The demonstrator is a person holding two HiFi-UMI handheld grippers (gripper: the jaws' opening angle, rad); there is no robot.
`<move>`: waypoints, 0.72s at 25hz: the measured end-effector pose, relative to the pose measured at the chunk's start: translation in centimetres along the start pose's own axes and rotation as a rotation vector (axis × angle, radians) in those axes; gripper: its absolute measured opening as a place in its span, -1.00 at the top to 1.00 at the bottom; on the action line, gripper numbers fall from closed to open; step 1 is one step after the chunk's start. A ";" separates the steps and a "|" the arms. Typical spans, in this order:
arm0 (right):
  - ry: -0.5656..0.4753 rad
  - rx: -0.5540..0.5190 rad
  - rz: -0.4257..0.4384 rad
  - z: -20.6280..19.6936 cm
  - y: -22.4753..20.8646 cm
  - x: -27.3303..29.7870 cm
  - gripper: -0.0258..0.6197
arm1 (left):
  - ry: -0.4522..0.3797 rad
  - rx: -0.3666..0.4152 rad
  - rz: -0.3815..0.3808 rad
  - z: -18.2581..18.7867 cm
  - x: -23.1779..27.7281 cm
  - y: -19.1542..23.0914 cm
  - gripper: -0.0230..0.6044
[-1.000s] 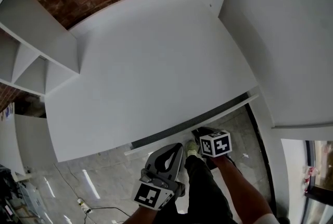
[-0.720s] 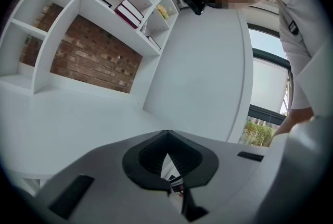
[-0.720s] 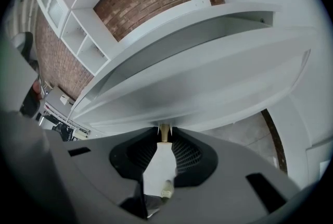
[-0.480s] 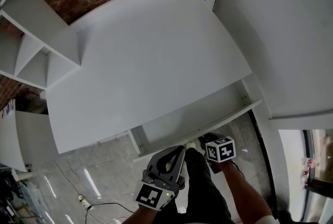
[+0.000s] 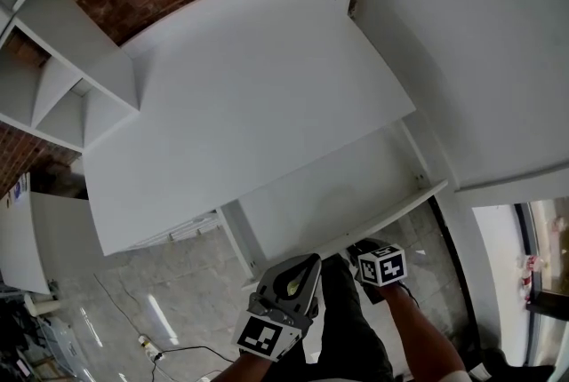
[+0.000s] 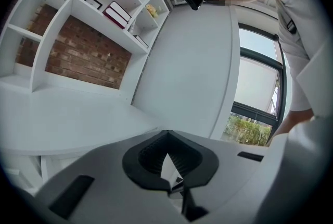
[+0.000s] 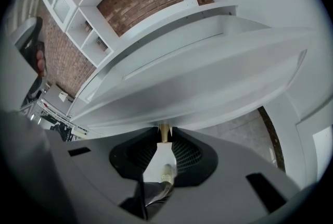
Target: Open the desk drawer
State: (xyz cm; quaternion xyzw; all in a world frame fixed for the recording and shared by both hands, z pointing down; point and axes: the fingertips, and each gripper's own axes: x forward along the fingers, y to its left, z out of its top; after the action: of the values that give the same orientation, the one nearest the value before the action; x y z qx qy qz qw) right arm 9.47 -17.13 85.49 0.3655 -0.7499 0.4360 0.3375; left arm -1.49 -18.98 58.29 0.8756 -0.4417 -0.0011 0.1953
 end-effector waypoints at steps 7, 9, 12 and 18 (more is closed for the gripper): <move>-0.005 0.019 -0.008 -2.6 -0.3 -1.2 0.65 | 0.009 0.011 -0.039 -0.6 -0.5 -2.3 0.90; -0.010 0.025 -0.008 -3.0 -0.5 -1.5 0.65 | 0.013 0.017 -0.049 -0.6 -0.6 -2.8 0.90; -0.017 0.045 -0.006 -3.1 -0.6 -1.5 0.65 | 0.018 0.023 -0.058 -0.5 -0.7 -3.2 0.90; 0.028 0.050 -0.044 -4.3 -0.8 -2.7 0.65 | 0.017 0.037 -0.076 0.3 -0.8 -3.7 0.90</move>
State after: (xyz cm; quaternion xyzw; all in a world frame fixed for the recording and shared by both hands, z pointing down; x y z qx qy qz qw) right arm 12.35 -12.90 85.27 0.3841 -0.7258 0.4520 0.3484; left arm 0.84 -16.46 56.54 0.8952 -0.4066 0.0073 0.1826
